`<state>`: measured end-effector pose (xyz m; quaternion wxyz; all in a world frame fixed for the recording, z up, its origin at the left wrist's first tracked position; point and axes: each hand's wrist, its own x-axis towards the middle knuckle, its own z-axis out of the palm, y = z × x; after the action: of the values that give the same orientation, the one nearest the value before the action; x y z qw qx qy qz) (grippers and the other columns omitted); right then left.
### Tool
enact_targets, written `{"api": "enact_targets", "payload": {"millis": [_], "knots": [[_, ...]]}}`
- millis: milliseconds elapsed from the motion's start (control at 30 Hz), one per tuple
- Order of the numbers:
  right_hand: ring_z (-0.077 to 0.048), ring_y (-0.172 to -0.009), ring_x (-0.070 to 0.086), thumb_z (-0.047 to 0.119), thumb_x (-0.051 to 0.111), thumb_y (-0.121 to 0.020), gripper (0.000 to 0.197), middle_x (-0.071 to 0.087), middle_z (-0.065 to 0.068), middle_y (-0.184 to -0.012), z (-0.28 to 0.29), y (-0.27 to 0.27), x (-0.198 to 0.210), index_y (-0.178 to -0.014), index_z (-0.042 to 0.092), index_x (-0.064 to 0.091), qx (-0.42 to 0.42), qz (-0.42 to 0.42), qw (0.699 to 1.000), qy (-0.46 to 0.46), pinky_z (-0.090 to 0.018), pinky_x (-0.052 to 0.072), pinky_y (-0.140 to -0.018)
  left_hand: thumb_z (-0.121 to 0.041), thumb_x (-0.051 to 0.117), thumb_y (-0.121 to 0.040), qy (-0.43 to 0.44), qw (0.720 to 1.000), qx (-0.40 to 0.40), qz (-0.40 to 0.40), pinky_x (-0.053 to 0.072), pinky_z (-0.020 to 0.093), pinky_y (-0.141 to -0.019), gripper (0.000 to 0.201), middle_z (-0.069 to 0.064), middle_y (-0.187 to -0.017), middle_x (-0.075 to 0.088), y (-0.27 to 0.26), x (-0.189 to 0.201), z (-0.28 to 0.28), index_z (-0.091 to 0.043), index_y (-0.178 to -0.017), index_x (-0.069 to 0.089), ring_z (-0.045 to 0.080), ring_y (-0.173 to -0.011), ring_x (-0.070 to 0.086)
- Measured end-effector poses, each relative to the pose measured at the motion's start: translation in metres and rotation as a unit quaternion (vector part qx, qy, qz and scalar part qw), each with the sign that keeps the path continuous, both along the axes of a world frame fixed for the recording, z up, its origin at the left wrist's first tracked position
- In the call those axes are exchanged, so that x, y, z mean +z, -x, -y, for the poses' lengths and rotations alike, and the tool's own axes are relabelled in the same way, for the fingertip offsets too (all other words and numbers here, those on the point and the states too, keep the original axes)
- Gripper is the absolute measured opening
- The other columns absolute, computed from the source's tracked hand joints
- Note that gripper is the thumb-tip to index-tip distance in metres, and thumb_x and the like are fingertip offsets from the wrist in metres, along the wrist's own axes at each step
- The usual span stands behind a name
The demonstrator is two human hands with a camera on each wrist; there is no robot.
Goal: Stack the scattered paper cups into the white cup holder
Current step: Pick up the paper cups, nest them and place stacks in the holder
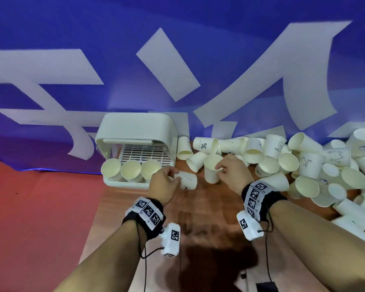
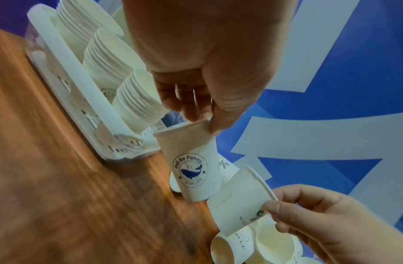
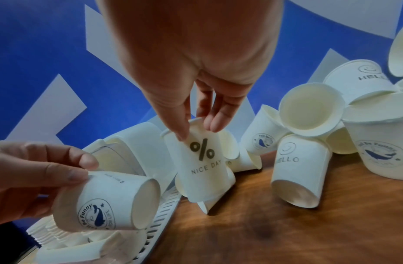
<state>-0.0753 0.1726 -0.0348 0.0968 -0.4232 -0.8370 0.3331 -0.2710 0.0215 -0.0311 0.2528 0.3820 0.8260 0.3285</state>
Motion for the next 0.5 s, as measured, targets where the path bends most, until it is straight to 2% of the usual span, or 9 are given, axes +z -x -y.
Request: {"api": "enact_targets", "payload": {"millis": [67,133,300,433,500], "knots": [[-0.017,-0.079,0.052,0.009,0.070,-0.081,0.006,0.050,0.002,-0.089,0.007,0.008,0.009,-0.088,0.010,0.070,0.011,-0.017,0.999,-0.028,-0.025,0.042,-0.076,-0.012,0.068,-0.079,-0.007,1.000,0.004,0.003,0.044,0.028,-0.067,0.019,-0.011,-0.075,0.057,0.009,0.008,0.006,-0.024,-0.093,0.062,0.012,-0.069,0.055],[-0.017,-0.080,0.051,0.012,0.070,-0.082,0.003,0.050,0.002,-0.086,0.014,0.019,0.018,-0.084,0.012,0.069,0.021,-0.034,0.998,-0.050,-0.026,0.040,-0.075,-0.013,0.069,-0.080,-0.012,1.000,-0.003,0.002,0.047,0.031,-0.068,0.024,-0.010,-0.074,0.058,0.020,0.017,0.012,-0.026,-0.098,0.060,0.012,-0.068,0.057],[-0.014,-0.082,0.053,0.022,0.064,-0.089,0.006,0.056,0.004,-0.092,0.036,0.056,0.039,-0.092,0.016,0.065,0.042,-0.084,0.993,-0.069,-0.029,0.044,-0.075,-0.017,0.069,-0.082,-0.031,0.999,-0.018,-0.040,0.048,0.029,-0.068,0.026,-0.009,-0.078,0.063,0.055,0.043,0.038,-0.026,-0.106,0.062,0.009,-0.069,0.059],[-0.013,-0.080,0.052,0.028,0.057,-0.094,0.012,0.056,0.004,-0.088,0.056,0.083,0.052,-0.090,0.017,0.061,0.055,-0.106,0.990,-0.076,-0.027,0.040,-0.073,-0.016,0.066,-0.085,-0.053,0.996,0.018,-0.062,0.046,0.027,-0.066,0.022,-0.010,-0.081,0.061,0.084,0.060,0.061,-0.024,-0.105,0.065,0.006,-0.062,0.054],[-0.010,-0.078,0.050,0.028,0.057,-0.094,0.013,0.054,0.007,-0.085,0.066,0.094,0.055,-0.088,0.018,0.062,0.059,-0.112,0.990,-0.064,-0.023,0.035,-0.072,-0.015,0.066,-0.085,-0.060,0.994,0.031,-0.087,0.047,0.027,-0.069,0.019,-0.009,-0.084,0.062,0.099,0.065,0.073,-0.023,-0.103,0.066,0.009,-0.065,0.055]]}}
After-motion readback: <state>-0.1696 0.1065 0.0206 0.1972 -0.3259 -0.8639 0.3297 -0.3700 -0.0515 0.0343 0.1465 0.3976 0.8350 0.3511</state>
